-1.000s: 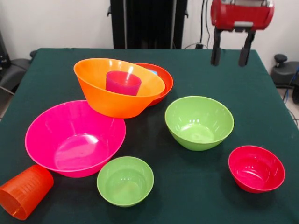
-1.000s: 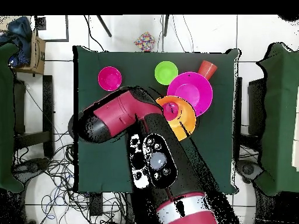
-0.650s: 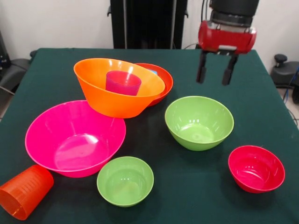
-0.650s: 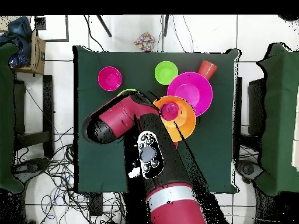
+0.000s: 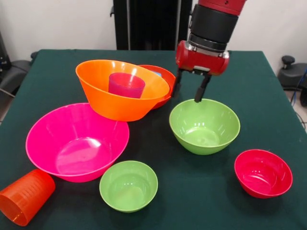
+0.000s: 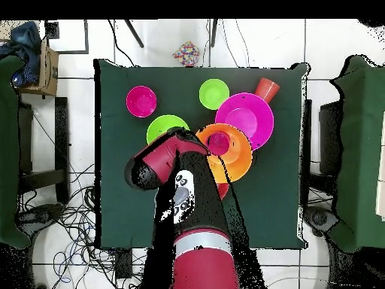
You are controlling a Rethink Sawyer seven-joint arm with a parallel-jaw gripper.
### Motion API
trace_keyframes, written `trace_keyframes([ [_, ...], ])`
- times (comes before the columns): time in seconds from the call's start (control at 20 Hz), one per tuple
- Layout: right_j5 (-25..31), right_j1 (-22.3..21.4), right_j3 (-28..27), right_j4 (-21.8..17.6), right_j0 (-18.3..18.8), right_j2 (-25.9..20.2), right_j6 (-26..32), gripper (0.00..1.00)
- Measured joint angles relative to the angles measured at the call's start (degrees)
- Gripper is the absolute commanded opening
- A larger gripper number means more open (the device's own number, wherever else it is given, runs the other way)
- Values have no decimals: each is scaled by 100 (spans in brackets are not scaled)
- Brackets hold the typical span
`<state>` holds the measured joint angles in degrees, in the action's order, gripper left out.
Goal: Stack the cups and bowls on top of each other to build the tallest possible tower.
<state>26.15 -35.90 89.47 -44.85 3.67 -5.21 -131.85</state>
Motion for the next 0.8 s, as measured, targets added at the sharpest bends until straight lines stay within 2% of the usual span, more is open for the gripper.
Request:
trace_keyframes([
  [0.05,-85,89,-43,0,-115,184,0,100],
  [0.35,-175,191,-85,108,-249,490,0,100],
  [0.8,-174,-62,-83,570,-236,566,0,100],
])
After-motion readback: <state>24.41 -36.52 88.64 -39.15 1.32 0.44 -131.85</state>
